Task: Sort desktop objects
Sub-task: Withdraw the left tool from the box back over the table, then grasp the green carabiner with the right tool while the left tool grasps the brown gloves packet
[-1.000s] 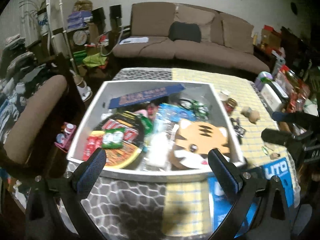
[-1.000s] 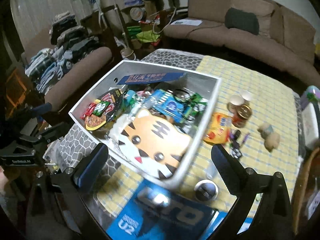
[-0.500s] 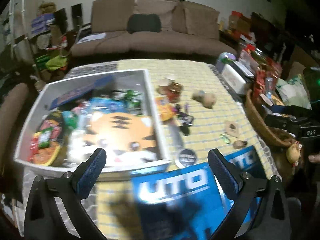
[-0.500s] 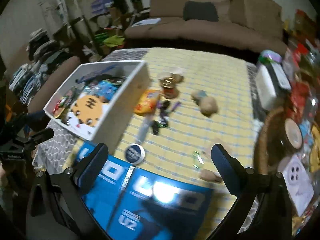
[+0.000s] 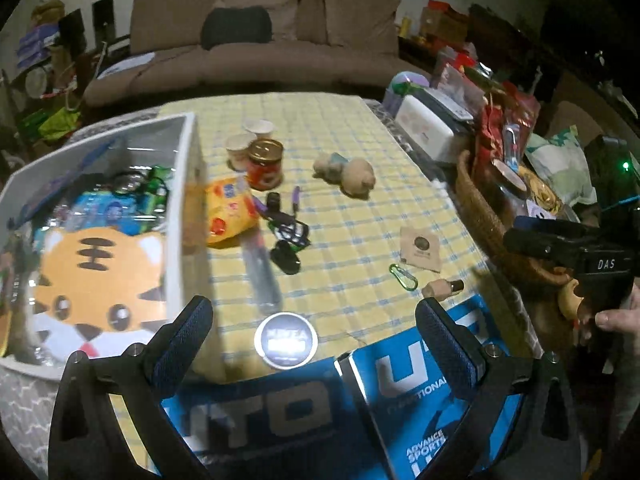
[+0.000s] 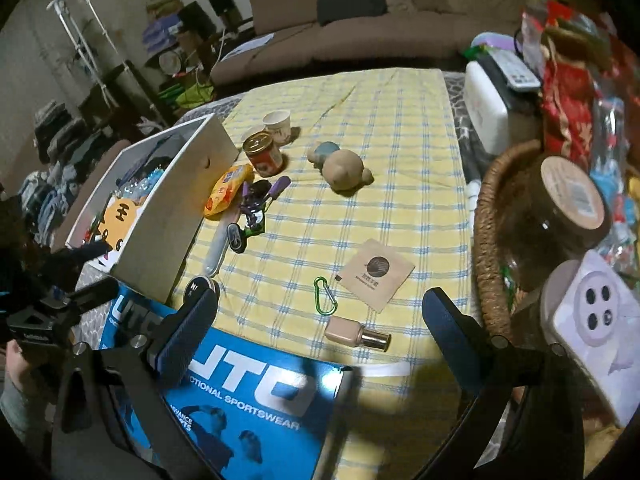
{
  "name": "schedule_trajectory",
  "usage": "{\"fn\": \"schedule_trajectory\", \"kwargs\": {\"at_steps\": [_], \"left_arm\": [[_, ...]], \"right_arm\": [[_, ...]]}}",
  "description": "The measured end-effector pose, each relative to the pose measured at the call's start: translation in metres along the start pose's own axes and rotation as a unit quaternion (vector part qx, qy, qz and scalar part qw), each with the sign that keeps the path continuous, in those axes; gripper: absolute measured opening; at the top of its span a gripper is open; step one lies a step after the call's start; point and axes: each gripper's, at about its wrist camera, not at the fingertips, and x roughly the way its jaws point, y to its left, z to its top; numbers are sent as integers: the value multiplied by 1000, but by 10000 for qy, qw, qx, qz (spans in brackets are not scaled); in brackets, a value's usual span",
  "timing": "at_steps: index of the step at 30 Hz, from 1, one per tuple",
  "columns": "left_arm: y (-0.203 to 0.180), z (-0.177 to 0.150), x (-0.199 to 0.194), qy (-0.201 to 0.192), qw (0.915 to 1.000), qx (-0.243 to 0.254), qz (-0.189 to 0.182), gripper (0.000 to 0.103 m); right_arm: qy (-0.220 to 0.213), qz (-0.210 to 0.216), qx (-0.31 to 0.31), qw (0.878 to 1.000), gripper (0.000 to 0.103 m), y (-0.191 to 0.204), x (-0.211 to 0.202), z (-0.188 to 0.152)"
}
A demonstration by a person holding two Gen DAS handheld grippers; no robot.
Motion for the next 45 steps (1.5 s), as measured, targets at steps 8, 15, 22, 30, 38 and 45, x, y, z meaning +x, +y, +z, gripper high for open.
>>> {"fn": "schedule_trajectory", "kwargs": {"at_steps": [8, 15, 22, 30, 38, 45], "left_arm": [[-4, 1, 31, 146, 9998, 26, -154, 103], [-12, 0, 39, 238, 9988, 307, -281, 103], [-2, 0, 39, 245, 9985, 175, -464, 103], [0, 3, 46, 315, 9985, 236, -382, 103], [-16, 17, 49, 435, 9974, 422, -397, 103], [-69, 46, 81, 872, 9907, 918, -507, 103]], "right_arm": [[550, 28, -196, 9983, 41, -4, 56, 0], [1438, 148, -798, 9863, 40, 4, 114, 9], [1974, -13, -1368, 9707, 39, 17, 149, 3], [2092, -466, -2203, 9516, 23, 37, 159, -12], [1325, 162, -1412, 9809, 18, 14, 114, -7], [488, 542, -490, 9961, 18, -27, 34, 22]]}}
